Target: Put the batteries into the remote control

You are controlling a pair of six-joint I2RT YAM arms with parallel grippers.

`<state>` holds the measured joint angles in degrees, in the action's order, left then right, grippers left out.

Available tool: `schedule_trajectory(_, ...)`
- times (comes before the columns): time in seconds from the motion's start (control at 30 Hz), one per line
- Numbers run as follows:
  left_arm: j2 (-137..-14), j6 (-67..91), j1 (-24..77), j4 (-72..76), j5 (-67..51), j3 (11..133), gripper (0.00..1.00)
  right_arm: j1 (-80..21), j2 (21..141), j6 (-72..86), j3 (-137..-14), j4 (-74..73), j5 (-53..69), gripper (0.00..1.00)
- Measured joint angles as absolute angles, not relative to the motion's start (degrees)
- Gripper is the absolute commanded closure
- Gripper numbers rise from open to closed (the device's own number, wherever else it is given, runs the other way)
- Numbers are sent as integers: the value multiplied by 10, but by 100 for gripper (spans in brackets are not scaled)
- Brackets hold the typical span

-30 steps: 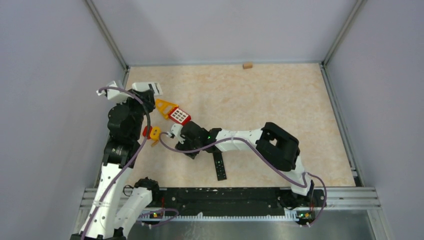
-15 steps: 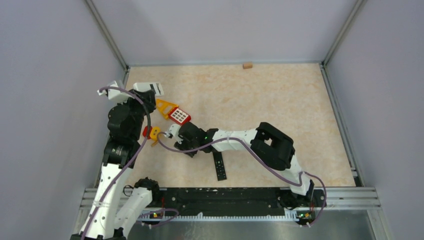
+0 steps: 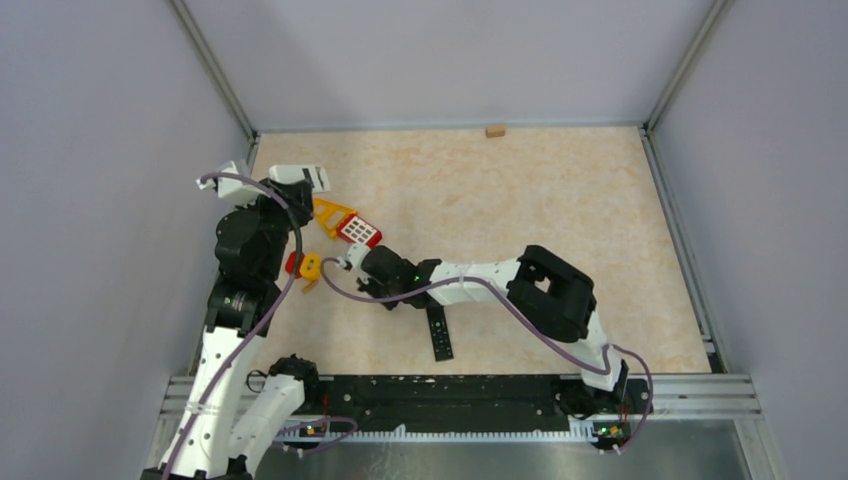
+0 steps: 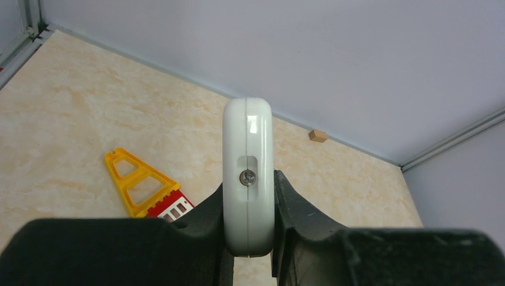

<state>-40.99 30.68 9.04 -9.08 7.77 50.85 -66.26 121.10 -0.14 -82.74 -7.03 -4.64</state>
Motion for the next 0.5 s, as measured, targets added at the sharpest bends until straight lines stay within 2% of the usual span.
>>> schedule_trajectory(0.3,-399,331,90,-32,-3,471,100,-589,1048,132,-691,-19,-57,100)
schedule_trajectory(0.5,-441,401,90,84,-153,433,100,-470,926,277,-660,-4,3,100)
